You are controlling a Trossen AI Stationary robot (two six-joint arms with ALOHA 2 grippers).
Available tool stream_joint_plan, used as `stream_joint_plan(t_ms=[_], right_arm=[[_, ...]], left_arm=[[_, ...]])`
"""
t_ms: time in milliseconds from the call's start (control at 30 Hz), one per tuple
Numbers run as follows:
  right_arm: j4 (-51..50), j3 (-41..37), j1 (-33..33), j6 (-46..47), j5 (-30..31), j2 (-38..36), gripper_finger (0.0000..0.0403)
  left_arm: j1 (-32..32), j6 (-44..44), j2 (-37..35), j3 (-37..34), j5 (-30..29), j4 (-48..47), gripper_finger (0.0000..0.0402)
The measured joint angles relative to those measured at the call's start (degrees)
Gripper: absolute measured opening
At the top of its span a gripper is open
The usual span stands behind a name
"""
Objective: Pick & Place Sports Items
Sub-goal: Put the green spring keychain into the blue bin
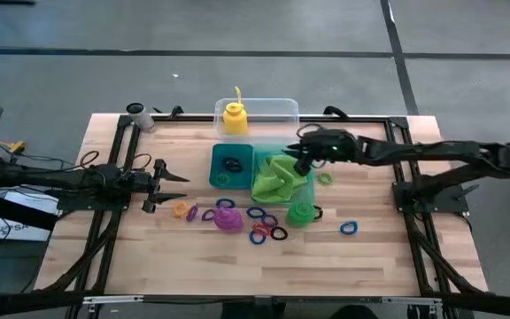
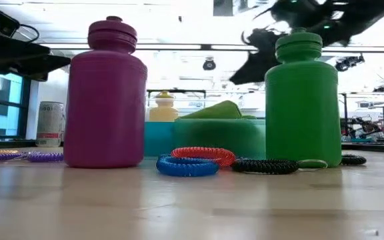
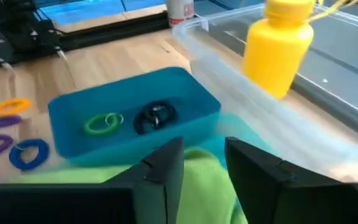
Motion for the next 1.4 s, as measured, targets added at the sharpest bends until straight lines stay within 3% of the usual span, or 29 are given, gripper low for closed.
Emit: stream_joint_plan(t_ms=[467, 767, 1400], right_arm=[[-5.66, -13.82, 9.17, 10.55, 13.83, -12.40, 0.0087], [-11.40, -18.50, 13.82, 17.24, 13.81, -14.08, 0.0087], [-20.07, -19.14, 15.77, 13.89, 11.93, -13.88, 0.0087]], left_arm=[[-0.02, 0.00, 0.01, 0.02, 0.01, 0.00, 0.0236], [0.00, 0.00, 0.00, 0.01, -0.01, 0.00, 0.0236], [-0.02, -0.02, -0.01, 0.02, -0.01, 0.00, 0.0236]])
